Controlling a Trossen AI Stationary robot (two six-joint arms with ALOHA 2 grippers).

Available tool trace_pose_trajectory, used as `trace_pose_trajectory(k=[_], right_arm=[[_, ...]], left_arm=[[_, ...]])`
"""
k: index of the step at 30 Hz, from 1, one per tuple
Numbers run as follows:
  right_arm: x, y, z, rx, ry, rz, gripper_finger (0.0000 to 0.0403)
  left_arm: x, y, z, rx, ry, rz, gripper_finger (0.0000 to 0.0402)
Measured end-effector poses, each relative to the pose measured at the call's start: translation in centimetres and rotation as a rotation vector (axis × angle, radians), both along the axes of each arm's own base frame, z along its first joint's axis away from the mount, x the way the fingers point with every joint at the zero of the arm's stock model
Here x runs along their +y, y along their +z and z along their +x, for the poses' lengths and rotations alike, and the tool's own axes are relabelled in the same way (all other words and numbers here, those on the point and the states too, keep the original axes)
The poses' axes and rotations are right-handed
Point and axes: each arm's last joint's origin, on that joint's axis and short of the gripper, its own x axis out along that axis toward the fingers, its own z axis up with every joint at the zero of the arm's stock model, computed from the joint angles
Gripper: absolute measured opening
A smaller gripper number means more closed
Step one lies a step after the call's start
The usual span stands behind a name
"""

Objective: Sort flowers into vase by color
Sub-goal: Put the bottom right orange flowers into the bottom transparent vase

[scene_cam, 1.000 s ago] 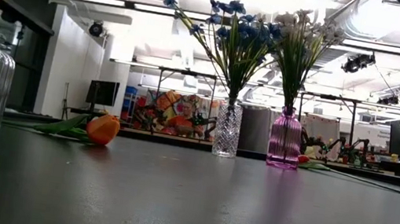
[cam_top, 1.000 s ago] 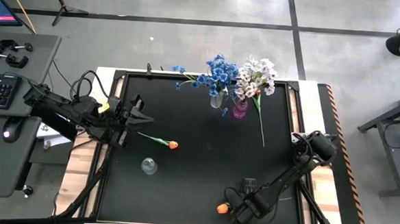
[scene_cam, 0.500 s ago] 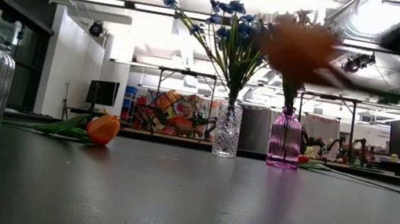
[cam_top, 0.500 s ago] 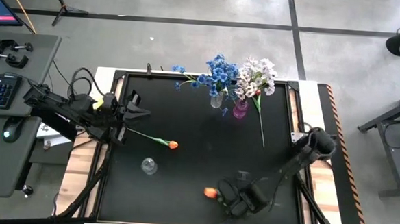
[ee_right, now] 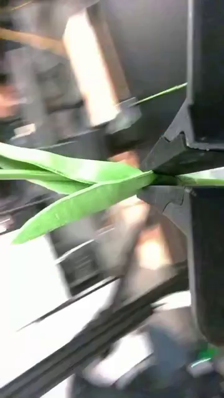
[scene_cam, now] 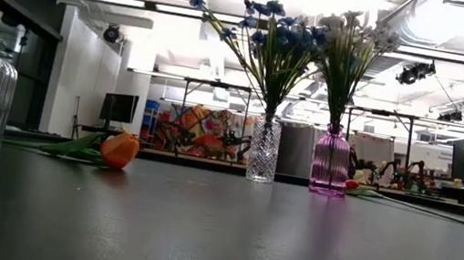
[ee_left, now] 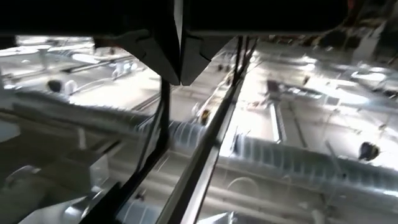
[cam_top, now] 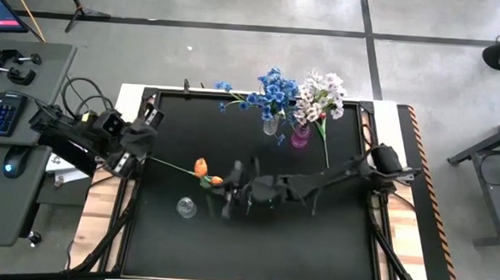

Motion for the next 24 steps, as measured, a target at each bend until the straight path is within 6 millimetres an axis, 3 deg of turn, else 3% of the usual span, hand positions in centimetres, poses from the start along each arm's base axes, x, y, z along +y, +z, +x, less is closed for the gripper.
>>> trace_pose_trajectory(k=[4, 9, 19, 24], right_arm=[[-2.0, 1.1, 1.6, -0.251, -0.011, 0.035, 0.0000], [-3.0, 1.8, 2.6, -0.352, -0.032, 0.053, 0.0000], [-2.8, 0.7, 5.5, -0.352, -0.049, -0.011, 0.0000], [-2.8, 0.1, 6.2, -0.273, -0.061, -0.064, 0.0000]], left_arm=[[0.0, 0.1, -0.1, -0.023, -0.016, 0.008, 0.0000], [0.0, 0.1, -0.1, -0.023, -0.015, 0.008, 0.0000], [0.0, 0.1, -0.1, -0.023, -0.010, 0.014, 0.0000], [0.0, 0.1, -0.1, -0.021, -0.018, 0.006, 0.0000]])
